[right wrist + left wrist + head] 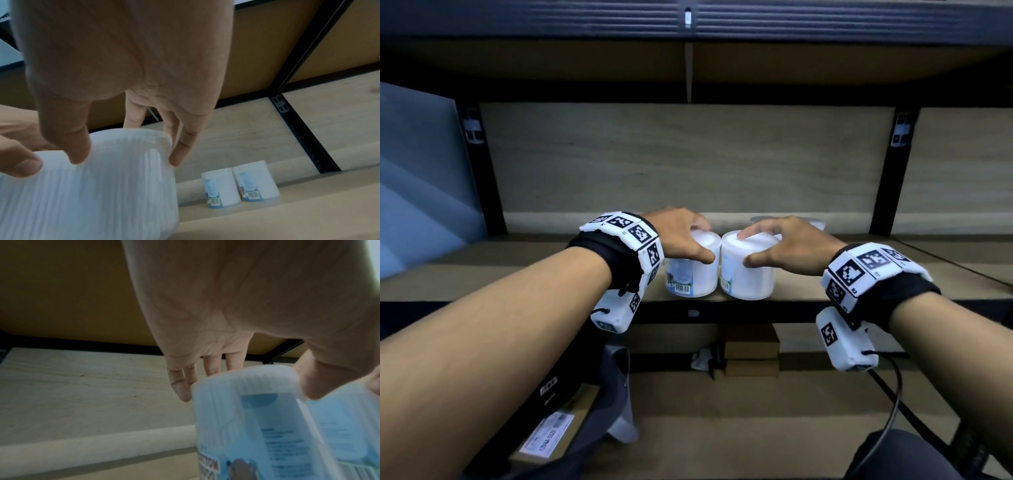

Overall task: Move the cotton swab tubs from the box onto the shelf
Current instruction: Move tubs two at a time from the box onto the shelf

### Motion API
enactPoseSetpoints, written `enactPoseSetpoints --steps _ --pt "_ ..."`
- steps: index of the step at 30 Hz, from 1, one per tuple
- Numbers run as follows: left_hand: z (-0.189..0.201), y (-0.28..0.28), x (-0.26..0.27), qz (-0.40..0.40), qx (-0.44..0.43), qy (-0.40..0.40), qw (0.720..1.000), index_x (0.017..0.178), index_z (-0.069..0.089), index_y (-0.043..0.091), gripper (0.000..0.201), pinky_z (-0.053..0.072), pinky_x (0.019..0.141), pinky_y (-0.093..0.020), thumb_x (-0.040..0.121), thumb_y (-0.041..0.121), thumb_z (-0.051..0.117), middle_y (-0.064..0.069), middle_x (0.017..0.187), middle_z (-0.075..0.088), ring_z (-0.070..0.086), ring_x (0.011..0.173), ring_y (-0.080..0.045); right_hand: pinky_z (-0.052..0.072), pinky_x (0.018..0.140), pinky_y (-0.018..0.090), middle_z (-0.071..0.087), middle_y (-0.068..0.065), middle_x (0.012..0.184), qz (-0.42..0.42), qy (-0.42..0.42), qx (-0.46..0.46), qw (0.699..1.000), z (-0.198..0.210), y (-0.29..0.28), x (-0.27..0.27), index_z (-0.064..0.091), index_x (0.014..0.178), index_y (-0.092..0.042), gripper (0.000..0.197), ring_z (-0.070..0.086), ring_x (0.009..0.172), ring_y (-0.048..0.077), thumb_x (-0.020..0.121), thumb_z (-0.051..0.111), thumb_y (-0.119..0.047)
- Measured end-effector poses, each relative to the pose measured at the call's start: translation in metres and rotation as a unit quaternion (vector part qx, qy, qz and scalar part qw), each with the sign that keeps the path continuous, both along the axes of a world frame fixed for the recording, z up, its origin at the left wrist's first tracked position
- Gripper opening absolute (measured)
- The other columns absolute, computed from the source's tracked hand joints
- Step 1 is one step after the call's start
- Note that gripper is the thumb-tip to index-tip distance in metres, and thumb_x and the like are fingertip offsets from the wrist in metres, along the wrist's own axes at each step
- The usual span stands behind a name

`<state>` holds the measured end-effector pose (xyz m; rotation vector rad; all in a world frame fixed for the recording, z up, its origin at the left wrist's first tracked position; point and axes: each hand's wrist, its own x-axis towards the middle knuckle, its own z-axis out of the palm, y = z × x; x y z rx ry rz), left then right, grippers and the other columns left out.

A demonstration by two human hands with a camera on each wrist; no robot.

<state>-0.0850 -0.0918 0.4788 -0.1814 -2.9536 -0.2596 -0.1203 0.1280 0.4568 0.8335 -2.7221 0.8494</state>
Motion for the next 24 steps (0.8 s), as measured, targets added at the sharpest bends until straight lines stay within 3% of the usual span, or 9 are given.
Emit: enactPoseSetpoints --steps 3,8,16,21,24 --pt "-0.002 -0.001 -0.009 -0.001 -0.003 -0.005 1.000 0.121 0.061 0.032 0.071 0.053 0.092 -0.035 0.055 0.060 0.061 0.011 0.115 0.066 0.062 0.103 -0.016 0.033 0.093 0.023 0.050 -0.013 0.140 -0.012 -0.010 0.012 1.000 -0.003 -0.003 -0.011 0.065 0.118 -0.040 0.043 0.045 0.127 0.010 0.077 0.078 -0.038" --pt "-0.008 -0.006 -0.021 -0.003 -0.003 -0.018 1.000 0.126 0.059 0.027 0.062 0.052 0.094 -0.035 0.069 0.049 0.068 0.009 0.119 0.064 0.061 0.105 -0.015 0.037 0.092 0.025 0.053 -0.010 0.134 -0.020 -0.018 0.026 0.999 -0.008 -0.007 -0.023 0.065 0.117 -0.042 0.041 0.048 0.125 0.013 0.077 0.076 -0.042" --pt "-0.020 -0.012 -0.032 0.001 0.005 -0.034 0.999 0.134 0.053 0.035 0.076 0.047 0.100 -0.032 0.061 0.057 0.062 0.012 0.131 0.058 0.056 0.114 -0.013 0.041 0.093 0.029 0.054 -0.007 0.131 -0.029 -0.023 0.058 0.998 -0.015 -0.010 -0.029 0.062 0.119 -0.042 0.039 0.050 0.121 0.016 0.080 0.071 -0.045" --pt "-0.016 -0.012 -0.026 -0.007 -0.018 -0.015 1.000 0.137 0.049 0.038 0.073 0.041 0.106 -0.033 0.068 0.055 0.066 0.009 0.141 0.048 0.048 0.127 -0.015 0.041 0.092 0.031 0.050 -0.002 0.133 -0.050 0.022 0.104 0.993 -0.014 -0.011 -0.026 0.060 0.116 -0.046 0.043 0.047 0.123 0.020 0.076 0.071 -0.055" --pt "-0.013 -0.011 -0.020 -0.027 -0.033 0.002 0.999 0.132 0.056 0.035 0.060 0.042 0.102 -0.029 0.075 0.047 0.071 0.008 0.134 0.053 0.050 0.124 -0.015 0.045 0.093 0.034 0.055 -0.001 0.127 -0.057 0.074 0.129 0.987 -0.012 -0.014 -0.021 0.064 0.115 -0.042 0.041 0.050 0.121 0.021 0.076 0.073 -0.050"
